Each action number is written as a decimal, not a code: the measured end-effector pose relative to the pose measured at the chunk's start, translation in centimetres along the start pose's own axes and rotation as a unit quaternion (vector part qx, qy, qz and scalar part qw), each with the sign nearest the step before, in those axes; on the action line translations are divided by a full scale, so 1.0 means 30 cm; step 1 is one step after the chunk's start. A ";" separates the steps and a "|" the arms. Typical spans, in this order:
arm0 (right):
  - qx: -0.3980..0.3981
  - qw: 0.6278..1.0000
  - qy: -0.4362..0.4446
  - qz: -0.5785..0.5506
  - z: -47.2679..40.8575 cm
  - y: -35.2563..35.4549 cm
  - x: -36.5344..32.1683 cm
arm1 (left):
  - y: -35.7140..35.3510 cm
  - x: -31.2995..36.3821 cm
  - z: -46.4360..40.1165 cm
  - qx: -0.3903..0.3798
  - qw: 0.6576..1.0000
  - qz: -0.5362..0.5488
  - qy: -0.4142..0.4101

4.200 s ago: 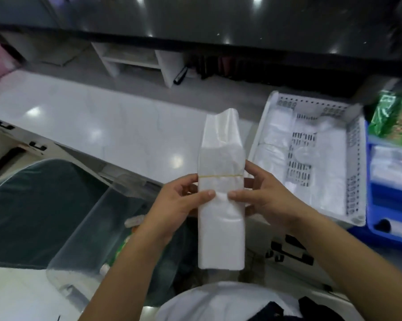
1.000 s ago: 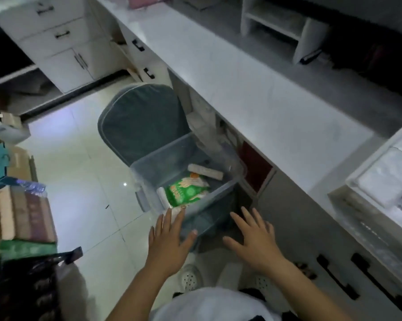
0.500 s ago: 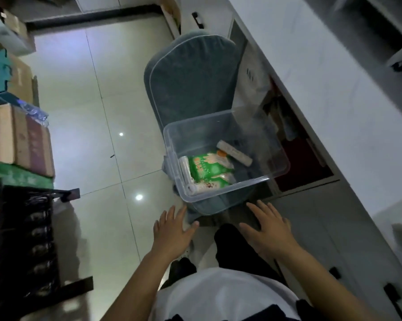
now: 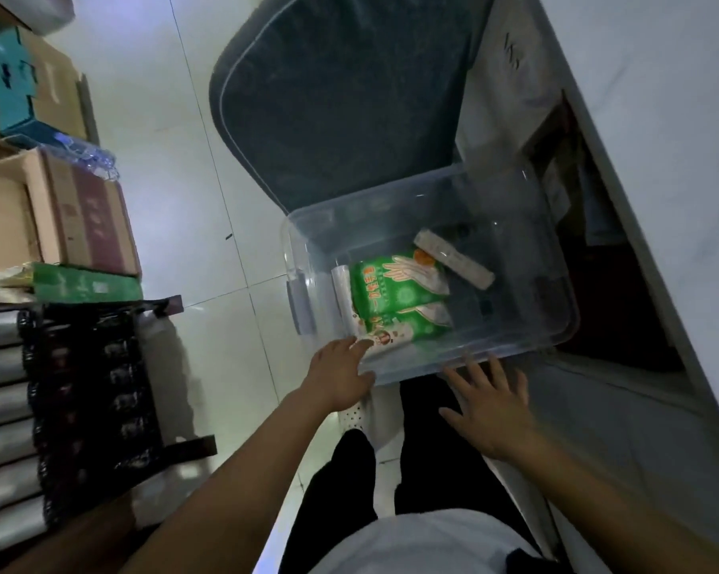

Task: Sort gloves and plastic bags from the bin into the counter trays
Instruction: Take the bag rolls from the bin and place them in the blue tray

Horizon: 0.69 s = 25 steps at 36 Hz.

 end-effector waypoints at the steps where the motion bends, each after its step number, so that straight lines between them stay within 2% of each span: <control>1: 0.004 1.000 0.005 0.010 -0.001 -0.007 0.017 | 0.006 0.015 -0.048 -0.001 1.000 0.002 -0.003; 5: 0.023 0.999 0.027 0.027 0.010 -0.023 0.065 | 0.016 0.041 -0.233 0.004 0.998 -0.053 0.024; 9: 0.031 0.999 0.043 -0.008 0.022 -0.028 0.067 | -0.020 0.026 -0.375 -0.082 0.985 -0.130 0.077; 11: 0.019 0.999 0.045 -0.012 0.022 -0.031 0.061 | -0.035 0.015 -0.426 -0.130 0.978 -0.136 0.091; 17: -0.051 0.998 0.026 -0.020 0.020 0.034 0.036 | -0.065 -0.011 -0.506 -0.203 0.966 -0.114 0.111; 22: -0.064 0.997 0.020 -0.027 -0.041 0.212 0.011 | -0.021 -0.005 -0.487 -0.190 0.972 -0.073 0.120; 25: -0.054 0.997 0.015 -0.056 -0.148 0.354 0.019 | 0.044 -0.005 -0.429 -0.151 0.981 0.037 0.119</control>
Point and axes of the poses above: each hand's wrist, its own z-axis away from the middle knuckle, its own y-axis out of the back of the hand, x = y × z, the point moved 2 cm from there along -z, towards the middle knuckle
